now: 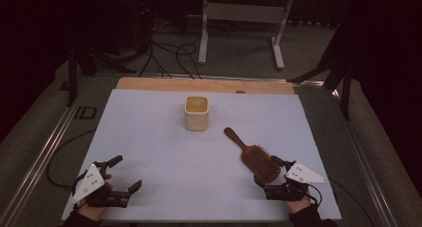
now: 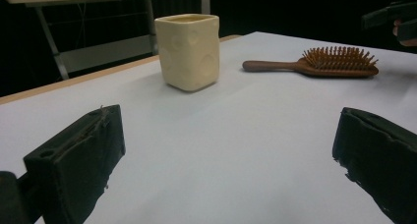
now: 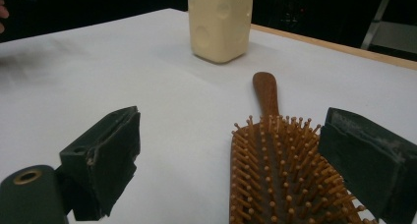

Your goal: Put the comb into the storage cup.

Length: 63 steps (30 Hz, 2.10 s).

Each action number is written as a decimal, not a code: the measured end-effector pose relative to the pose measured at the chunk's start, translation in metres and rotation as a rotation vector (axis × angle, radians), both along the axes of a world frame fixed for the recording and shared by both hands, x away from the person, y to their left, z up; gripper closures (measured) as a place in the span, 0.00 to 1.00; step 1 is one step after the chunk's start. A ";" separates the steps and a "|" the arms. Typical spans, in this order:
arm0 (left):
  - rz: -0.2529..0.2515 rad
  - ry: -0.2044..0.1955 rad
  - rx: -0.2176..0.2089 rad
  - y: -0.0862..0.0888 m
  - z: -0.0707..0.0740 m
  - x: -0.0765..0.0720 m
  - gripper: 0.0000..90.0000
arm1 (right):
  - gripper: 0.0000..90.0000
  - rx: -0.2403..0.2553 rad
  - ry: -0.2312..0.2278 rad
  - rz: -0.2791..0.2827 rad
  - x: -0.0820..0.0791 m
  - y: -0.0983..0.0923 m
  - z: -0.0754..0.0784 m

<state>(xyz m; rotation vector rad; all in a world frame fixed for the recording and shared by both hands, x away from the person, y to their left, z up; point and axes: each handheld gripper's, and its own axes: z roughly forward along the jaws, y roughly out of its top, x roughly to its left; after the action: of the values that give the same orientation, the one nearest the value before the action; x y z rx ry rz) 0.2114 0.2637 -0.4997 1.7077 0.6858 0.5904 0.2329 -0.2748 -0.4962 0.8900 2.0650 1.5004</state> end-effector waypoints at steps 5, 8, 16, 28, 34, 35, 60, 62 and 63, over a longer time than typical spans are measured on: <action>0.002 -0.005 0.001 -0.001 0.000 0.001 0.00 | 0.09 -0.004 0.025 0.011 0.001 -0.001 0.000; 0.002 -0.004 0.002 -0.001 0.001 0.001 0.00 | 0.09 -0.021 0.041 0.013 0.002 0.000 -0.002; 0.004 -0.005 0.000 -0.002 0.001 0.002 0.00 | 0.09 -0.018 0.068 0.053 0.005 0.001 -0.001; -0.002 -0.016 -0.005 0.001 0.002 -0.002 0.00 | 0.09 -0.024 0.049 0.084 0.001 0.009 0.011; -0.008 -0.021 -0.009 0.001 0.002 -0.003 0.00 | 0.09 -0.035 0.057 0.079 0.000 0.011 0.022; -0.010 -0.019 -0.011 0.001 0.002 -0.003 0.00 | 0.09 -0.044 0.056 0.085 0.000 0.014 0.026; -0.009 -0.024 -0.018 0.000 0.002 -0.003 0.00 | 0.10 -0.055 0.004 0.159 0.035 0.036 0.077; -0.009 -0.022 -0.015 0.000 0.002 -0.003 0.00 | 0.10 -0.064 0.011 0.170 0.042 0.037 0.081; -0.009 -0.022 -0.015 0.000 0.002 -0.003 0.00 | 0.10 -0.064 0.016 0.172 0.043 0.037 0.081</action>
<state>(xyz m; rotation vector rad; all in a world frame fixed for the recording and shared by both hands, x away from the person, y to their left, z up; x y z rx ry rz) 0.2087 0.2639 -0.4973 1.6874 0.6645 0.5954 0.2763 -0.2377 -0.4149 0.7172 2.2369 1.5071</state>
